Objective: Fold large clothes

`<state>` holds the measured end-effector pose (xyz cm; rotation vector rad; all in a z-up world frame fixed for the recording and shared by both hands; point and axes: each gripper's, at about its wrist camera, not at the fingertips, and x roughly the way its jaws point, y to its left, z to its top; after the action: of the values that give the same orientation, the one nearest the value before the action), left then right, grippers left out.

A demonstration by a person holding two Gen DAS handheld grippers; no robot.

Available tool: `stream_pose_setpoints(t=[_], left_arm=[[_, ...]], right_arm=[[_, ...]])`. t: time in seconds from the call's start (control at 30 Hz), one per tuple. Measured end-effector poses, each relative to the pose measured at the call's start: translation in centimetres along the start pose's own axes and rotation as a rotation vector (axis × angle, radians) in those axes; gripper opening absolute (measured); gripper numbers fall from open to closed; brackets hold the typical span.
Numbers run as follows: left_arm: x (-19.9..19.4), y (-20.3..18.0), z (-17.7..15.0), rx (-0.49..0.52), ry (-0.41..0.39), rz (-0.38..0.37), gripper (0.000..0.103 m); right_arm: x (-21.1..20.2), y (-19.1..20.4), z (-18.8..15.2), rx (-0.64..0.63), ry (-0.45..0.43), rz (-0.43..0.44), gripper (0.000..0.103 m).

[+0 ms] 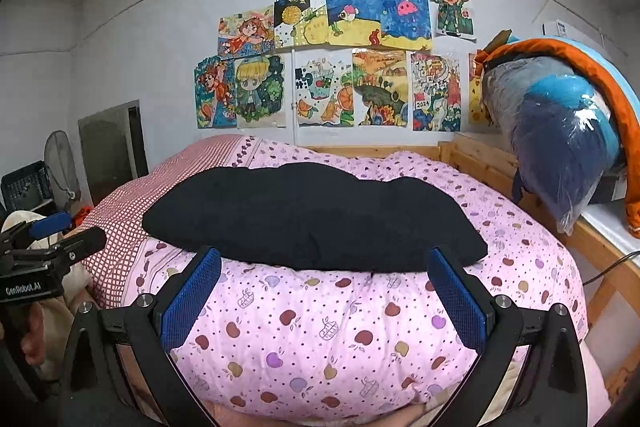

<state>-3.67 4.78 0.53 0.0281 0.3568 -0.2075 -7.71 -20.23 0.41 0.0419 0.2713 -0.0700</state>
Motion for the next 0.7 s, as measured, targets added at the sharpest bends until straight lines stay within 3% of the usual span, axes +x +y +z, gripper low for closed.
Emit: stream_pose_setpoints(t=[0.23, 0.7], left_arm=[[0.5, -0.1, -0.7, -0.007, 0.039, 0.011, 0.103], [-0.1, -0.2, -0.8, -0.002, 0.015, 0.016, 0.103]], right_arm=[[0.7, 0.4, -1.1, -0.021, 0.046, 0.009, 0.101], [0.9, 0.4, -1.6, -0.008, 0.05, 0.021, 0.101]])
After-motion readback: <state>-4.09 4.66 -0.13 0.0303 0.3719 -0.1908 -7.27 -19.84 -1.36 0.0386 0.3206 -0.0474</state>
